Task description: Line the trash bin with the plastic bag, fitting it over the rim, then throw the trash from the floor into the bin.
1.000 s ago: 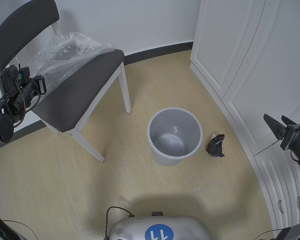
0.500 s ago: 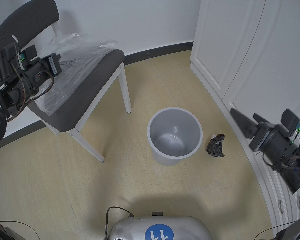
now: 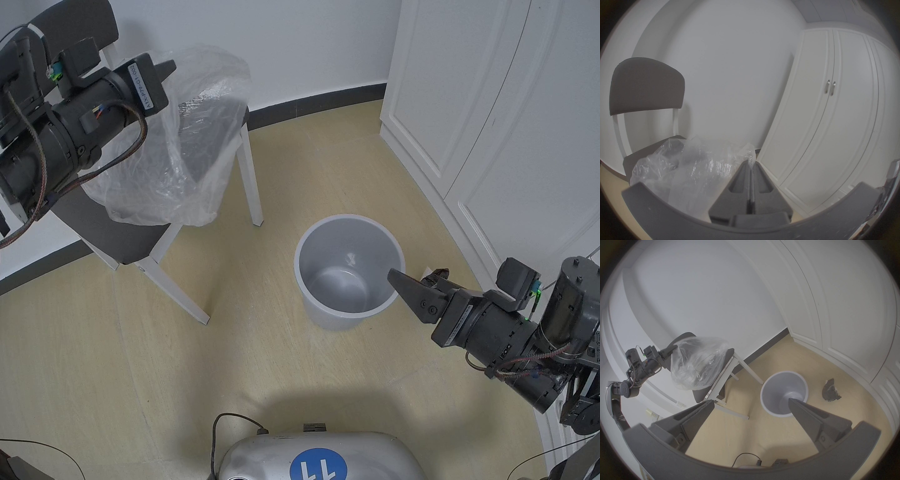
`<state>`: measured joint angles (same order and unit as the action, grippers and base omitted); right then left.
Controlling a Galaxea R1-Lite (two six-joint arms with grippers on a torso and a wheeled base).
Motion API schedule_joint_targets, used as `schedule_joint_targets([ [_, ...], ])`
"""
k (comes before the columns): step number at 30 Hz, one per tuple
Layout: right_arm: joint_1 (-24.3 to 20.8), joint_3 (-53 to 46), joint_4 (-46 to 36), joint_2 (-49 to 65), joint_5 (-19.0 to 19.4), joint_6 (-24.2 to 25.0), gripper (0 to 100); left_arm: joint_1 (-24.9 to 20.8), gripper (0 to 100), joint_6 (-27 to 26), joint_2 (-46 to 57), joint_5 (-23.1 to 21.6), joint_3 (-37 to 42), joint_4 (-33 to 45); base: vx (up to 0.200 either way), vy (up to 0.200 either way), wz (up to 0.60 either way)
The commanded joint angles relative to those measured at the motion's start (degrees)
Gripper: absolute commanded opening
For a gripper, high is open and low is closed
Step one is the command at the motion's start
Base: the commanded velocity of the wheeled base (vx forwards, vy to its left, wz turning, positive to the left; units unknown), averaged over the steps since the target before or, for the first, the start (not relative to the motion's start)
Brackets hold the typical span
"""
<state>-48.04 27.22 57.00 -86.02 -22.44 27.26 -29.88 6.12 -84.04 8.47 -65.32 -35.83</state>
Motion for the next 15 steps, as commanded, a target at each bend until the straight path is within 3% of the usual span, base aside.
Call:
schedule_joint_targets([
  [1,-0.03,0.38,0.04,-0.47,0.03,0.34,100,-3.70,0,0.03,2.13,0.05,-0.07,0.23,0.000,0.000,0.00],
  [7,0.49,0.20,-0.14,2.52,-0.50,-0.36,100,-6.42,0,-0.32,3.97,1.99,0.45,0.32,0.000,0.000,0.00],
  [15,0.85,-0.59,-0.58,6.56,-0.76,-3.88,100,-6.77,0,-0.32,4.59,3.74,1.24,1.29,0.000,0.000,0.00],
])
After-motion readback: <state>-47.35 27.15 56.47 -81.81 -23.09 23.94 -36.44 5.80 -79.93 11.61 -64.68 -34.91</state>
